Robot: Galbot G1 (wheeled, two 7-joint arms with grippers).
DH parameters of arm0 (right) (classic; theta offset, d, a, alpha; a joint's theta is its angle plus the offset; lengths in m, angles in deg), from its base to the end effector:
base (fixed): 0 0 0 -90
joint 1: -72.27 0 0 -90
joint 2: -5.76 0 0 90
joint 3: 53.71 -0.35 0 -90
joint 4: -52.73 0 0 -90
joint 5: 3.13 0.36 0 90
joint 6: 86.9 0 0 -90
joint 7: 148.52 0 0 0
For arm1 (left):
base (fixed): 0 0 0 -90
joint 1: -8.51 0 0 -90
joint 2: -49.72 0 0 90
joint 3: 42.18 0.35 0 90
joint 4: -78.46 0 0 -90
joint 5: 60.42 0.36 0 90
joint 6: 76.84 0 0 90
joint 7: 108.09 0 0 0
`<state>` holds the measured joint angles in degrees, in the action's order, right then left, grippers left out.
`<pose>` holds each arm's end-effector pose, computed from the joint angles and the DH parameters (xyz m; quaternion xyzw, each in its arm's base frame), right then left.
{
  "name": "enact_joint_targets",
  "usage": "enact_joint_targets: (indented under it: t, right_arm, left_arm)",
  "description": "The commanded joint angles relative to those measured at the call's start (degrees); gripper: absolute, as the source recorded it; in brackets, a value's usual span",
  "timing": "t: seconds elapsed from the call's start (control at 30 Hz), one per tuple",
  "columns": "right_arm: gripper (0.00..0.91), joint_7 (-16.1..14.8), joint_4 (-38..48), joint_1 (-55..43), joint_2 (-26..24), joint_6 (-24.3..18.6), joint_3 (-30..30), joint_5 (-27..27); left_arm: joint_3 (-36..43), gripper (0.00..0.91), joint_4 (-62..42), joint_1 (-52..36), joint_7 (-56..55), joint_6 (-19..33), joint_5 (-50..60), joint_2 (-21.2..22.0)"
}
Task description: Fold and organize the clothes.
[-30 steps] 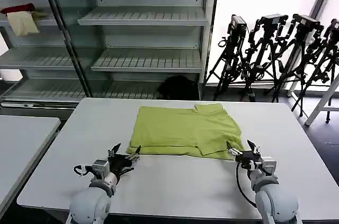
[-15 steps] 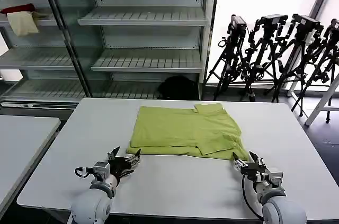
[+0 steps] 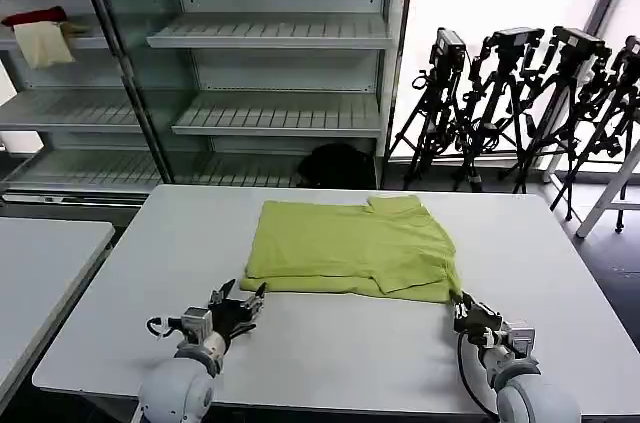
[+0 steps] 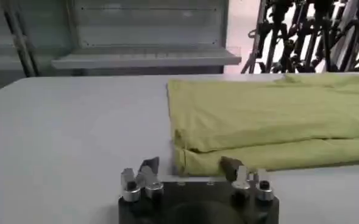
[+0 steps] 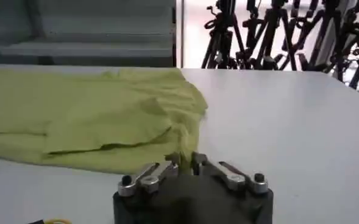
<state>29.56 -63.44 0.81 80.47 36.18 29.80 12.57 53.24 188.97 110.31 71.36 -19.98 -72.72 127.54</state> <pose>0.2488 -0.0857 -0.2678 0.0224 -0.9765 0.0066 0.2142 0.2825 0.0161 -0.2894 -0.0788 -0.9713 -0.0072 0.2242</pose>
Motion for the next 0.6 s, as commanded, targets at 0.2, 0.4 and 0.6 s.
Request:
enact_joint_targets:
  t: [0.2, 0.4, 0.6]
  right_arm:
    - [0.0, 0.1, -0.7, 0.2, -0.2, 0.1, 0.0, 0.2]
    - [0.0, 0.0, -1.5, 0.9, -0.6, 0.1, 0.1, 1.2]
    - [0.0, 1.1, -4.4, 3.3, -1.1, 0.2, 0.3, 4.3]
  left_arm:
    - [2.2, 0.0, -0.2, -0.3, -0.8, -0.1, -1.6, -0.9]
    - [2.1, 0.0, -0.1, -0.3, -0.9, -0.1, -0.6, -0.9]
    - [1.6, 0.0, 3.9, 2.6, -1.3, -0.1, -0.5, -1.2]
